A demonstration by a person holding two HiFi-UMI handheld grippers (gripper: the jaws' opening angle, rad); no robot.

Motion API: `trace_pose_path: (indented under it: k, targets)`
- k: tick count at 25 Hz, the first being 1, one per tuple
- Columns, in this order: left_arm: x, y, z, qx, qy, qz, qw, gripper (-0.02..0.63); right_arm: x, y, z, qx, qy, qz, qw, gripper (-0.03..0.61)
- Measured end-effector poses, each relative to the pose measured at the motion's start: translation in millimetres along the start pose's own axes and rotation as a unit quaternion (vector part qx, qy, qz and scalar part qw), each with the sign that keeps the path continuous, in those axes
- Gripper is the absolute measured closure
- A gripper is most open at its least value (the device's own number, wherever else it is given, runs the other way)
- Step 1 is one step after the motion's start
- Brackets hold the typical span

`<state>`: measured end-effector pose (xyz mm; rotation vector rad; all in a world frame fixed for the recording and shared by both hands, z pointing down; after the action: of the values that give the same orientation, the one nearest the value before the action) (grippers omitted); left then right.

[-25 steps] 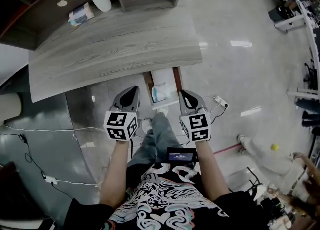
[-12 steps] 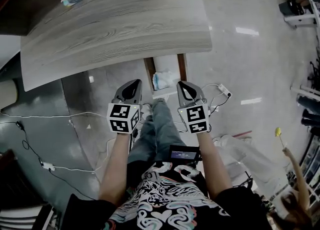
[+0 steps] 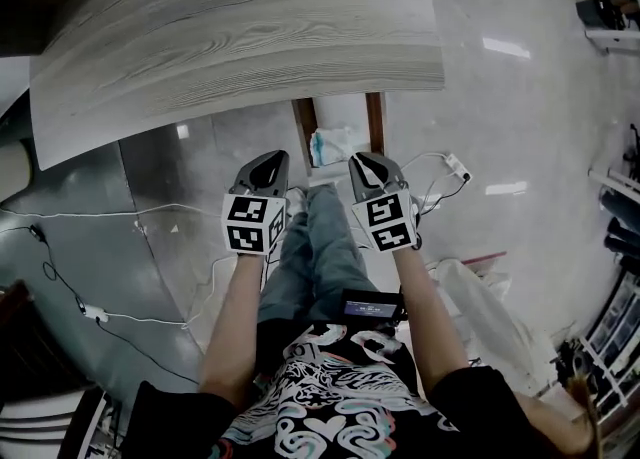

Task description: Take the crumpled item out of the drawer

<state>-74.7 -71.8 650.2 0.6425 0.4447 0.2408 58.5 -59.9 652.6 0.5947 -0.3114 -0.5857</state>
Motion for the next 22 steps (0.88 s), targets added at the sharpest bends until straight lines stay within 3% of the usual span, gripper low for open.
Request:
trace_pose_path:
  k: [7, 22]
  targets:
    - [-12.1, 27.9, 23.4, -0.039, -0.001, -0.007, 0.9992, 0.614, -4.9, 14.1, 39.8, -0.037, -0.025, -0.038, 0.998, 0.552]
    - [-14.9, 45.3, 51.5, -0.064, -0.001, -0.016, 0.9979, 0.615, -6.9, 38.6, 85.1, -0.114, -0.058, -0.107, 0.986, 0.511]
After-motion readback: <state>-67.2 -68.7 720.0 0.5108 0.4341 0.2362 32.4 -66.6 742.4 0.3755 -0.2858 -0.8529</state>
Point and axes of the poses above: the fingertips, and each gripper's own axes: z forward along the fingers, x to its right, y out of its underside, the point moved 1 cm from there along -z, backward along the fingers, and after that the axes turned 1 degree about y, right-handed, at the moved point
